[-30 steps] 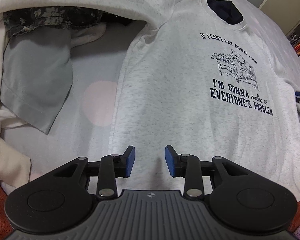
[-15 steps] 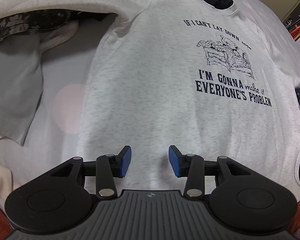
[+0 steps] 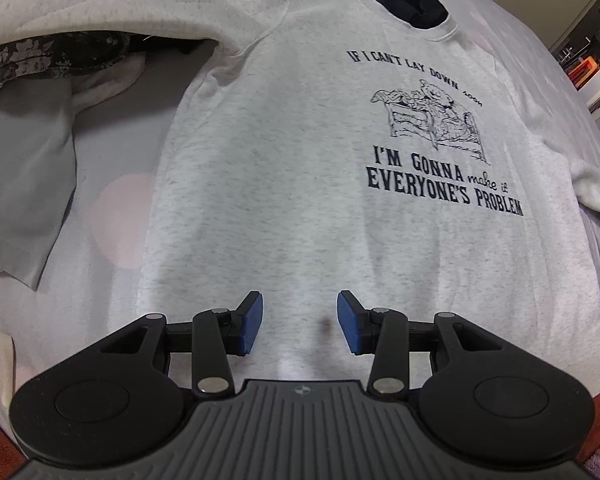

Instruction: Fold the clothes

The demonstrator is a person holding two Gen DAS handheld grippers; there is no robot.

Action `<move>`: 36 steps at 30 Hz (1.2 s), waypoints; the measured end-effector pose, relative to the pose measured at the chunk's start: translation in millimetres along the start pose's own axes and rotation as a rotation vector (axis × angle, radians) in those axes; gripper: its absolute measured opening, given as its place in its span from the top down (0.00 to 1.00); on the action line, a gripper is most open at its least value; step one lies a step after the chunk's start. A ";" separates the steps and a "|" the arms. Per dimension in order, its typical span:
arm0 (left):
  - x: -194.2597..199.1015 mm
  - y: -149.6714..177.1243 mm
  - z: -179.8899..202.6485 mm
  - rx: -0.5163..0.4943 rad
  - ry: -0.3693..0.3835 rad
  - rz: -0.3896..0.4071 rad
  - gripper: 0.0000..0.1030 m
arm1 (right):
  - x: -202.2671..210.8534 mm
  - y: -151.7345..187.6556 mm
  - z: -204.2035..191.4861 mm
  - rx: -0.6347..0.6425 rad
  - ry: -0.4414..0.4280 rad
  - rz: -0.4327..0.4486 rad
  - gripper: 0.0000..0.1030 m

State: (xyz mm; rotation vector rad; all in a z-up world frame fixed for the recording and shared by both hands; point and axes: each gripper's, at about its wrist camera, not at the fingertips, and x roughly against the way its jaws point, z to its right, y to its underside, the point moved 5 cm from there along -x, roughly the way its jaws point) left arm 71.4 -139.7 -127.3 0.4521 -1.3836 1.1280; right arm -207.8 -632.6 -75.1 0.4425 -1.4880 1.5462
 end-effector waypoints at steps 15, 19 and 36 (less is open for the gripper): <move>9.6 4.1 8.6 -0.006 0.004 0.017 0.62 | 51.0 15.1 183.3 -0.865 0.174 0.089 0.68; 14.5 6.0 8.2 -0.004 -0.001 0.019 0.61 | 23.8 20.0 190.1 -0.859 0.226 0.025 0.69; 11.3 9.0 13.0 -0.021 0.010 0.022 0.60 | 28.4 107.1 153.7 -0.784 0.186 -0.138 0.92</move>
